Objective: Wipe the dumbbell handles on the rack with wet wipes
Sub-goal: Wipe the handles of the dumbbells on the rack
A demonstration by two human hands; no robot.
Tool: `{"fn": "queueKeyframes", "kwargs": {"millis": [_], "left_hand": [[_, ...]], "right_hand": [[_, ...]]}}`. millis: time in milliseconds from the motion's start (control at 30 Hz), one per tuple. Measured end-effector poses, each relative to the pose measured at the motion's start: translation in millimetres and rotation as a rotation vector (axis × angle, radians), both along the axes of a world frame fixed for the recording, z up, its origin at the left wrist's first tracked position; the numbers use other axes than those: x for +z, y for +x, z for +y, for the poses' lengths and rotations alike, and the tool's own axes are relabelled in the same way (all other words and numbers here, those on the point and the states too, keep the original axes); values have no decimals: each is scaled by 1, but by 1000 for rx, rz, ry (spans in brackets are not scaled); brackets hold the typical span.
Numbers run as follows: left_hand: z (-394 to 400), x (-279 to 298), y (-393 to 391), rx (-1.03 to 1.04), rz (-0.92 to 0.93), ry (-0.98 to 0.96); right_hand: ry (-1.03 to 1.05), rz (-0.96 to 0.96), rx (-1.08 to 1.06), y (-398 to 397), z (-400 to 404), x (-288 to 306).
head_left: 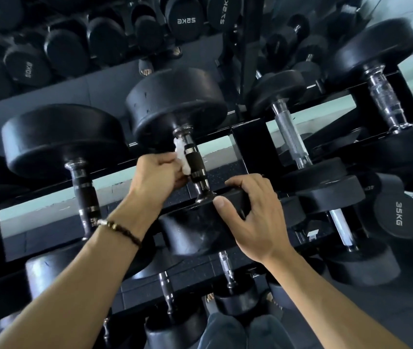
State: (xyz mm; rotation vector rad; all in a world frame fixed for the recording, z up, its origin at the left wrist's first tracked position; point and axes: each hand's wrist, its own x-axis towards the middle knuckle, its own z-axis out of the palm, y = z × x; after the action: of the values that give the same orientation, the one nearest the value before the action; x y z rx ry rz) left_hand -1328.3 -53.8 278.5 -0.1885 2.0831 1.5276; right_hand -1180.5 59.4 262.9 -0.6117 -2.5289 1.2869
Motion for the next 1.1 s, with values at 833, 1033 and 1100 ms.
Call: {"fn": "queueKeyframes", "kwargs": {"millis": [833, 1033, 1100], "left_hand": [[10, -10, -10, -50, -326, 172], [31, 2, -16, -33, -348, 369], [24, -6, -15, -18, -374, 329]], "right_hand": [[-9, -14, -10, -1, 0, 1], [-12, -31, -2, 0, 1, 0], [-19, -23, -9, 0, 0, 1]]}}
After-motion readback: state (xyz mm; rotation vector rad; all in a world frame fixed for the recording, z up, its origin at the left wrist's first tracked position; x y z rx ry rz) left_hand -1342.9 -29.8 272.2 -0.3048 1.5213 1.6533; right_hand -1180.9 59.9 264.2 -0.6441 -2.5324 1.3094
